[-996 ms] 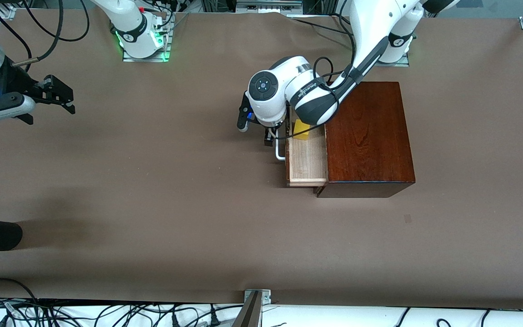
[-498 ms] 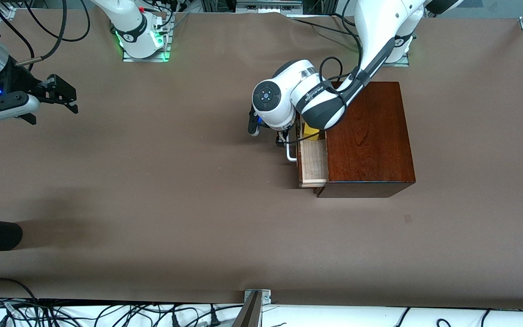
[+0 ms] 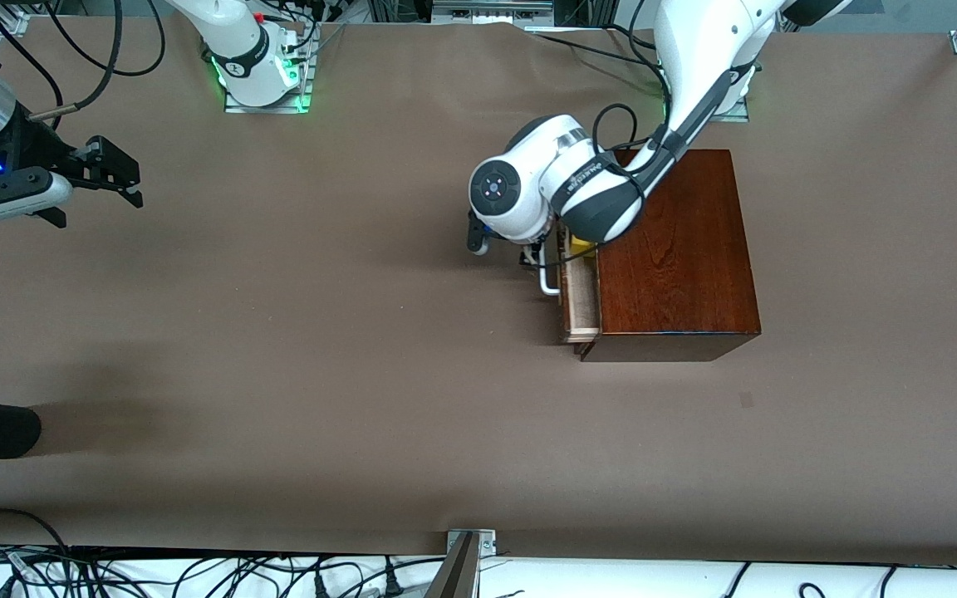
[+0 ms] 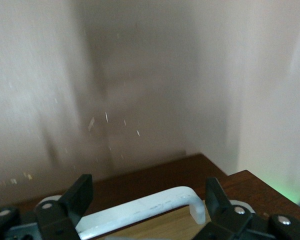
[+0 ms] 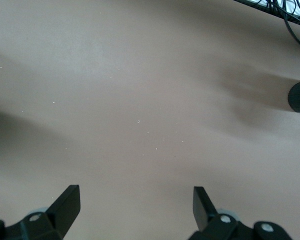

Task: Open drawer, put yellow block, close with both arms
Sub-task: 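Push the drawer shut into the box with the left gripper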

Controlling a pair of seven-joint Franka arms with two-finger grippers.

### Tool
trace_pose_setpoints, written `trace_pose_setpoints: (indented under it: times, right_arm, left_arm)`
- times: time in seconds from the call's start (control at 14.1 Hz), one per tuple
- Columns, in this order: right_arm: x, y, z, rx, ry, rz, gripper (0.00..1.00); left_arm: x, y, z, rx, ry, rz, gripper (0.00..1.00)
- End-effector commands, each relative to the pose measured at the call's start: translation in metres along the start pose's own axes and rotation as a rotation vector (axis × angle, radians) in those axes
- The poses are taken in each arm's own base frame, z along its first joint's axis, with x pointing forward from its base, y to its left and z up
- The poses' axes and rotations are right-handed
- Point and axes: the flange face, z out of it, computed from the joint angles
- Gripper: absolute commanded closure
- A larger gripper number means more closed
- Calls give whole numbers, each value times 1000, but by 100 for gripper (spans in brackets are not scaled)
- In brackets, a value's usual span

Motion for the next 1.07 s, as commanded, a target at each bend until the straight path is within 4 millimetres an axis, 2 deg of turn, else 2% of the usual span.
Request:
trace_pose_setpoints:
  times: [0.0,0.14,0.43,0.64,0.78,1.0]
  right_arm:
    - [-1,-1,-6,12,7,-1,0]
    - [0,-1,-6,15,9,0,0]
    - [-1,-2,-7,18,11,-2,0]
    - [0,-2,-6,20,8,0,0]
    - [0,-1,-6,20,10,1,0]
    - [-1,-1,-6,20,8,1,0]
  left_arm:
    - [-50,-13,-5,5,-80,-61,0]
    - [-63,-19,-4,-6,-77,-81,0]
    - [-58,-16,-11,-8,-52,-88,0]
    - [-43,13,-49,-19,42,-253,0]
    - [-44,31,-80,15,75,-407,0]
    - [-66,49,-130,87,123,-578,0]
